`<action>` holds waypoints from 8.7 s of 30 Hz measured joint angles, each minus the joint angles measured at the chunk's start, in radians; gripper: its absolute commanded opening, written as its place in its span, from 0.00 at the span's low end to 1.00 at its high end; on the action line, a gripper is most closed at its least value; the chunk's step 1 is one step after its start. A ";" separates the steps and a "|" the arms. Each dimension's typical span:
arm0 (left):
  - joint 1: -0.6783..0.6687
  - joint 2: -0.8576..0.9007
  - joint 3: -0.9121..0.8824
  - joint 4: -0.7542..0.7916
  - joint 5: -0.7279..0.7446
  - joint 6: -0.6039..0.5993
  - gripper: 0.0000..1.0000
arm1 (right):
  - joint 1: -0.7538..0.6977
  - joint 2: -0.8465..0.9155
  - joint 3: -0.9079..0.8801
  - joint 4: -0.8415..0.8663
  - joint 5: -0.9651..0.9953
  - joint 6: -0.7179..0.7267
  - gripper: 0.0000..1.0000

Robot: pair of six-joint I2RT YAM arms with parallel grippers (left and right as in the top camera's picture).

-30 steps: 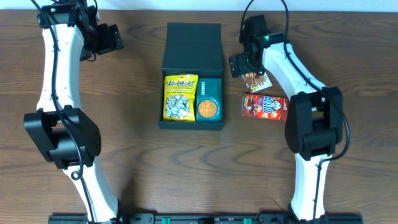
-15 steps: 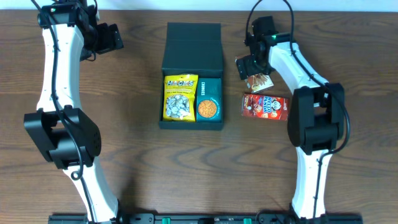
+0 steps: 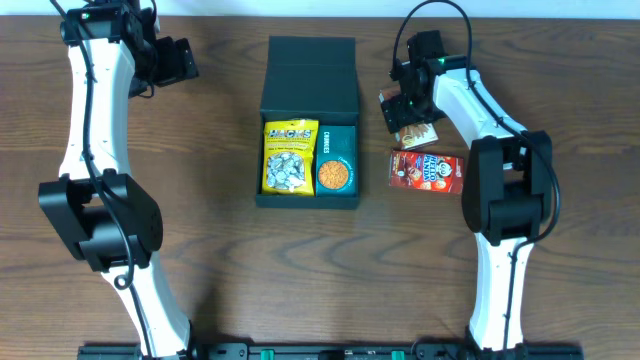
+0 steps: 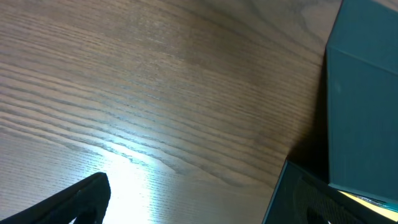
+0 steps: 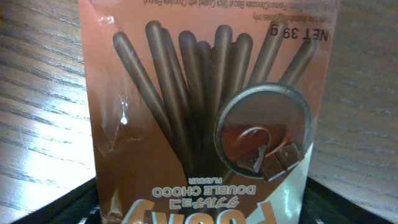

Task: Pack container
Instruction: 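Carry the Pocky box with the right gripper and lower it into the box, then release the Pocky box and raise the right gripper away, then lower the right gripper onto the red biscuit box and grasp it, then carry the red biscuit box with the right gripper into the black box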

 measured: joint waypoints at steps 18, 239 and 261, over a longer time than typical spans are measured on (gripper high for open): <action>0.000 0.000 0.000 0.000 0.000 0.000 0.95 | 0.010 0.018 0.378 -0.235 -0.063 0.082 0.69; 0.005 0.000 0.000 0.000 -0.049 -0.002 0.95 | 0.036 -0.167 -0.267 -0.287 -0.117 -0.939 0.68; 0.005 0.000 0.000 0.000 -0.049 -0.002 0.95 | 0.066 -0.156 0.119 -0.388 -0.219 -0.642 0.65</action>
